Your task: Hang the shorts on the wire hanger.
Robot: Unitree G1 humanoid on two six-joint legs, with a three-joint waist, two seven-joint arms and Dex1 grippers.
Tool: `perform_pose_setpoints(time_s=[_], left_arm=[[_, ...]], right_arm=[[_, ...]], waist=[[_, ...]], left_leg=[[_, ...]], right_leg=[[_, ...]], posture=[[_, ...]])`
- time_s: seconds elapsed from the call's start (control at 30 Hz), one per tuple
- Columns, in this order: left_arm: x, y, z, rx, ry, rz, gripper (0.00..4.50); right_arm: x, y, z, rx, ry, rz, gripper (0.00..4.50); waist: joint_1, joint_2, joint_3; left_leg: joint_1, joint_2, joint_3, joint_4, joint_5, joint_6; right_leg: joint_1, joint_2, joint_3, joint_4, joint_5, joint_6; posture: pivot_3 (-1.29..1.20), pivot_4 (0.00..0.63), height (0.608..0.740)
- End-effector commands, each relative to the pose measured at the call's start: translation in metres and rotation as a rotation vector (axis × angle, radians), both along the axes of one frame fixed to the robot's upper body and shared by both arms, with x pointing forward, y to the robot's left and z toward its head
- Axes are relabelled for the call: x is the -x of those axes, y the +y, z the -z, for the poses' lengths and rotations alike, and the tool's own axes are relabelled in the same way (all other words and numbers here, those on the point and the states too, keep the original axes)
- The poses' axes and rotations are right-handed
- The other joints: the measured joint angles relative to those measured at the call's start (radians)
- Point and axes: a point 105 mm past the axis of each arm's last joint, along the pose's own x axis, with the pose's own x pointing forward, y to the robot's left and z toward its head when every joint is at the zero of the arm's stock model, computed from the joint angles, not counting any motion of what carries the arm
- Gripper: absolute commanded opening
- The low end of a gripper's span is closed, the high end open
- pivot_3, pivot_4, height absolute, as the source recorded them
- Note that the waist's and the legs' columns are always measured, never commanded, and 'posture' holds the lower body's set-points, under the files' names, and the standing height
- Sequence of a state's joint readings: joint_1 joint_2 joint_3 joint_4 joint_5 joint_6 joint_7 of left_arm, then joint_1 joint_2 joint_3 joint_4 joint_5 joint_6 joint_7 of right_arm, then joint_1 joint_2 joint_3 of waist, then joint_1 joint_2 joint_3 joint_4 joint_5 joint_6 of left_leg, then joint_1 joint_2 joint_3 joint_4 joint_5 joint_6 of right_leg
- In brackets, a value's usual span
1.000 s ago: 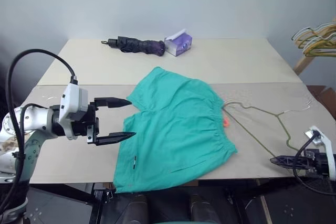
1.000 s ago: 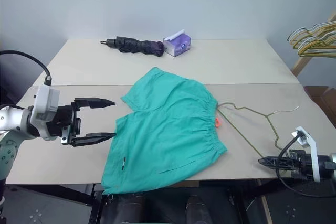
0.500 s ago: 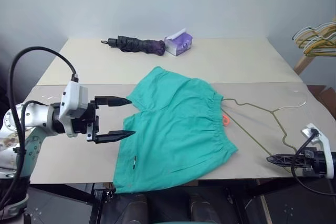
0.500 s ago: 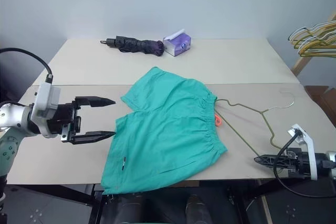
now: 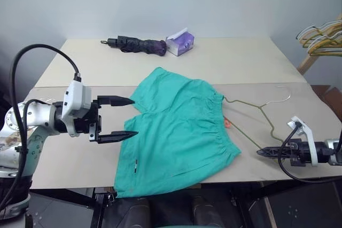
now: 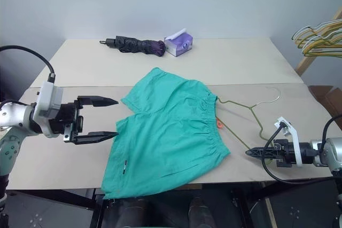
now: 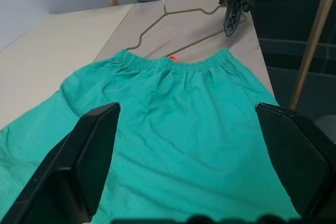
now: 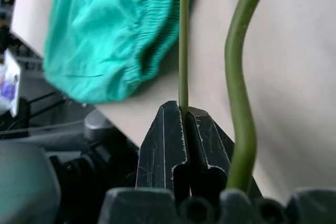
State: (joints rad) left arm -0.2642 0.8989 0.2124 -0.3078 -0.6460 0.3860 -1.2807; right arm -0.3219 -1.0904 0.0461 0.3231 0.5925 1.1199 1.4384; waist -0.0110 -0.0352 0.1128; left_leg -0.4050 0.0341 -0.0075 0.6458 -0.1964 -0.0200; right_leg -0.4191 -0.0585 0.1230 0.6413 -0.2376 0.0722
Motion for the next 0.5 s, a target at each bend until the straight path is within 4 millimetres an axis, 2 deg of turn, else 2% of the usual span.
perform_pose_setpoints(time_s=[0.03,0.17,0.27,0.3,0.5], left_arm=[[0.000,0.001,-0.006,-0.016,-0.037,0.006,4.46],[0.002,0.001,-0.005,-0.022,-0.041,0.011,4.46],[0.003,0.001,-0.002,-0.024,-0.040,0.014,4.46],[0.003,0.001,-0.001,-0.026,-0.041,0.013,4.46],[-0.001,0.002,-0.005,-0.026,-0.062,0.002,4.46]], right_arm=[[0.002,0.007,-0.012,-0.027,-0.005,-0.093,0.00],[-0.008,0.013,-0.007,-0.013,-0.005,-0.116,0.00],[-0.035,0.010,0.007,0.056,-0.022,0.013,0.00],[-0.038,0.011,0.006,0.041,-0.023,0.016,0.00],[-0.031,0.020,-0.012,-0.040,-0.031,-0.121,0.00]], waist=[[0.001,0.000,0.000],[-0.004,0.000,0.000],[-0.009,-0.001,-0.002],[-0.010,-0.001,-0.002],[0.009,0.000,-0.002]], left_leg=[[0.000,0.000,0.000,0.000,0.000,0.000],[0.000,0.000,0.000,0.000,0.000,0.000],[0.001,0.000,0.000,0.000,0.000,0.000],[0.002,0.001,0.000,0.000,0.000,0.000],[-0.001,0.000,0.000,0.000,0.000,0.000]], right_leg=[[0.000,0.000,0.000,0.000,0.000,0.000],[0.000,0.000,0.000,0.000,0.000,0.000],[0.000,0.000,0.000,0.000,0.000,-0.001],[0.000,0.001,0.000,0.000,0.001,-0.001],[-0.001,0.001,0.000,0.000,0.001,0.000]], posture=[[0.11,0.087,0.740],[0.11,0.073,0.740],[0.11,0.054,0.740],[0.11,0.053,0.740],[0.12,0.062,0.740]])
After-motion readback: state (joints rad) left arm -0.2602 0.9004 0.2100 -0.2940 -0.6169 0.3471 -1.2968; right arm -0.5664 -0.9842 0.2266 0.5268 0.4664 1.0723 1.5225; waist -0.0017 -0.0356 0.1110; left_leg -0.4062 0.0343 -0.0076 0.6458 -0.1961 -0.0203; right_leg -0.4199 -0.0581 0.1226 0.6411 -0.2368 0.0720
